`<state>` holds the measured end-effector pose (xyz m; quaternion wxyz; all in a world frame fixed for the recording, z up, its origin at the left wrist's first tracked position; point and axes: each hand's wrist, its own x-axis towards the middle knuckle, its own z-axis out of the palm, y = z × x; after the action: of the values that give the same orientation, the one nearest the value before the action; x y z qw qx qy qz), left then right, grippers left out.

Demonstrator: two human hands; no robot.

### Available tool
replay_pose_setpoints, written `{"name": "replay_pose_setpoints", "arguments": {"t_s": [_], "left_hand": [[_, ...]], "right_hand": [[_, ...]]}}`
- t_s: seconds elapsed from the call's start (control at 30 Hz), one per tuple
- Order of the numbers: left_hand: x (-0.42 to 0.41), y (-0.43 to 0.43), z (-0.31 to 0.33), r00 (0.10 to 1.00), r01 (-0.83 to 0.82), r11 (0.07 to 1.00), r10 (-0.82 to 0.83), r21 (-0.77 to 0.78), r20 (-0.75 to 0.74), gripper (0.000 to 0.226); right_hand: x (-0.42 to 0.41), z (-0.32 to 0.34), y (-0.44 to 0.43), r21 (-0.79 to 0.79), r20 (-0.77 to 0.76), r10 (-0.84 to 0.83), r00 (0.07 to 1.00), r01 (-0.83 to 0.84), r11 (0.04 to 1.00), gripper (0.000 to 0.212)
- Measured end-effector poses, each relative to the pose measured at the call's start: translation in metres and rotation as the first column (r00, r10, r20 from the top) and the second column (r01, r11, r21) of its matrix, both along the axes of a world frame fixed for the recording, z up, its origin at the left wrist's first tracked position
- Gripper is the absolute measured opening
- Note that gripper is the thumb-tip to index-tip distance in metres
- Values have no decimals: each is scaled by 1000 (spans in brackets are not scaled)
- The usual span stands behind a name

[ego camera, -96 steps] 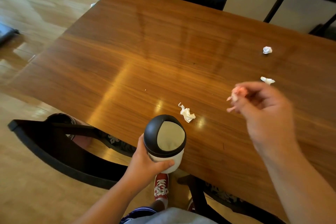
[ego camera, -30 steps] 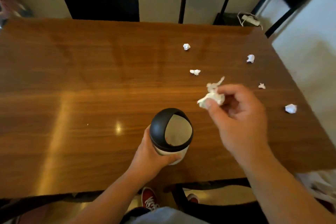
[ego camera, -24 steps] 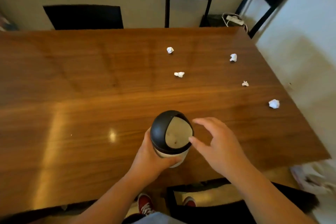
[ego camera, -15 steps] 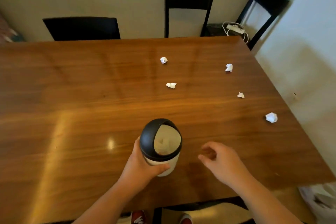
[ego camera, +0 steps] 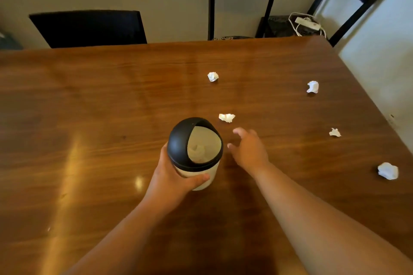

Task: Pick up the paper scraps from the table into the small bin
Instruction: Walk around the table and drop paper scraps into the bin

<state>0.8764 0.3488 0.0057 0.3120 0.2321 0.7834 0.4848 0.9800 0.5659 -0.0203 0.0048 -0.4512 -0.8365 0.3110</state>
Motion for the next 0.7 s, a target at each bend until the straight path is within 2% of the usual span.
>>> {"name": "replay_pose_setpoints", "arguments": {"t_s": [0.1, 0.23, 0.33, 0.5, 0.6, 0.7], "left_hand": [[-19, 4, -7, 1000, 3, 999, -4, 32, 11, 109], [-32, 4, -11, 1000, -8, 998, 7, 54, 21, 115], [-34, 1, -10, 1000, -9, 998, 7, 57, 25, 120], [-29, -8, -8, 998, 5, 998, -9, 70, 68, 125], [-17, -15, -5, 995, 22, 998, -27, 53, 99, 127], [3, -27, -2, 988, 72, 997, -76, 35, 137, 128]], "right_hand": [[-39, -9, 15, 118, 43, 39, 998, -44, 992, 55], [-65, -17, 25, 304, 205, 87, 975, -148, 941, 56], [-73, -20, 26, 313, 253, 138, 958, -216, 925, 48], [-59, -20, 10, 306, 163, 163, 973, -207, 929, 26], [-34, -20, -11, 295, 152, 183, 971, -221, 929, 23], [7, -21, -40, 260, 51, 124, 991, -133, 956, 19]]}}
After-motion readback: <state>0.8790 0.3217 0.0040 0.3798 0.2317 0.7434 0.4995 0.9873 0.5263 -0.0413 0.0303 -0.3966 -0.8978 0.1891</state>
